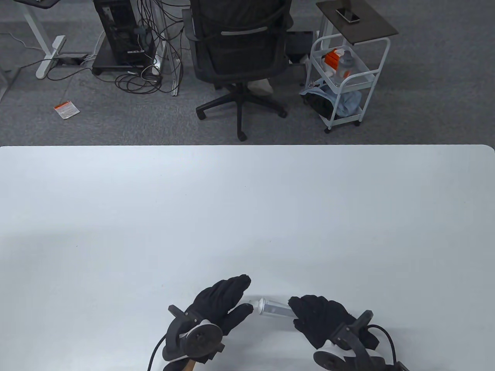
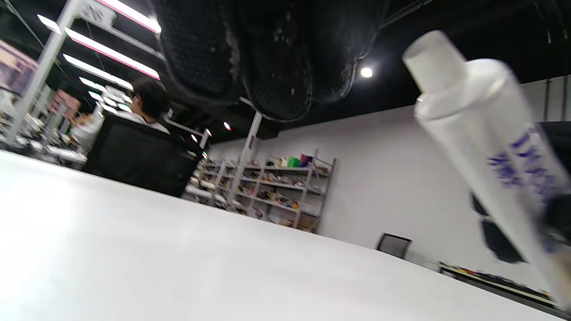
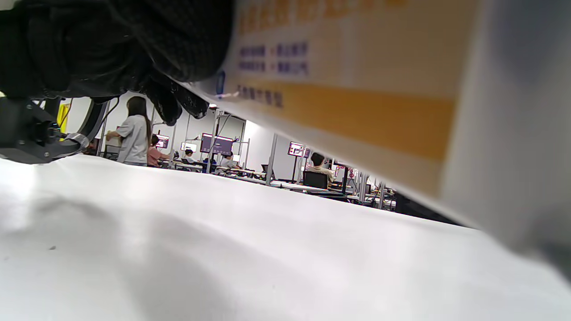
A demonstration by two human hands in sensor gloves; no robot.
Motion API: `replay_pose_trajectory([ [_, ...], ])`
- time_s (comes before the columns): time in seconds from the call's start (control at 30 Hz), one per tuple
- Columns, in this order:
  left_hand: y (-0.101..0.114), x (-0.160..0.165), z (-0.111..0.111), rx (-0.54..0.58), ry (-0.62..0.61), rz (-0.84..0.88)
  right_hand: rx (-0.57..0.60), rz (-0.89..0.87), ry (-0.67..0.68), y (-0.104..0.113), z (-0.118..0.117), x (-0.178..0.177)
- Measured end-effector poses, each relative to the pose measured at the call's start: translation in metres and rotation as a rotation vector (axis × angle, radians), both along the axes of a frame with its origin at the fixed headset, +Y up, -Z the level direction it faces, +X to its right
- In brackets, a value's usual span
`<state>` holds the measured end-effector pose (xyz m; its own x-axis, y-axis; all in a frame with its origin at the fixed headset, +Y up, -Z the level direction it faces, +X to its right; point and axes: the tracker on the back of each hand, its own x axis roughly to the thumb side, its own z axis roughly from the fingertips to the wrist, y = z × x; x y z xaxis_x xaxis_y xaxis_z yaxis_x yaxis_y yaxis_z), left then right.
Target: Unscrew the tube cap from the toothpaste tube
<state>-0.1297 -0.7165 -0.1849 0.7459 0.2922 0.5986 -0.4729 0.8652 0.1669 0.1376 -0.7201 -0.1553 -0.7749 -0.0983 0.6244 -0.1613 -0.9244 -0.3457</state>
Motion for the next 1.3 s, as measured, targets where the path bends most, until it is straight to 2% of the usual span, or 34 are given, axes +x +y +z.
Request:
replay_pose_trajectory([
  [0.13, -0.002, 0.009, 0.0, -0.031, -0.042, -0.05, -0.002, -0.011, 0.003, 0.0, 0.0, 0.001],
  [0.23, -0.001, 0.011, 0.002, 0.0, -0.012, -0.075, 0.001, 0.0, 0.01, -0.001, 0.001, 0.0],
  [0.53, -0.002, 0.004, 0.001, 0.011, 0.08, 0.018, -0.004, 0.004, 0.027, -0.001, 0.003, -0.004],
  [0.8, 0.0, 0.003, -0.001, -0.067, -0.051, -0.005, -0.011, -0.018, 0.015, 0.001, 0.0, 0.001],
  [0.93, 0.003, 0.006, 0.002, -0.013, -0.008, -0.048, 0.0, -0.006, 0.028, -0.001, 0.003, -0.002],
  [1.1, 0.0, 0.003, -0.002, -0.055, 0.002, 0.03, -0.007, -0.002, 0.048, -0.001, 0.005, -0.004],
  [1.3, 0.0, 0.0, -0.001, -0.042, 0.037, 0.037, -0.008, 0.002, 0.041, -0.001, 0.004, -0.004],
])
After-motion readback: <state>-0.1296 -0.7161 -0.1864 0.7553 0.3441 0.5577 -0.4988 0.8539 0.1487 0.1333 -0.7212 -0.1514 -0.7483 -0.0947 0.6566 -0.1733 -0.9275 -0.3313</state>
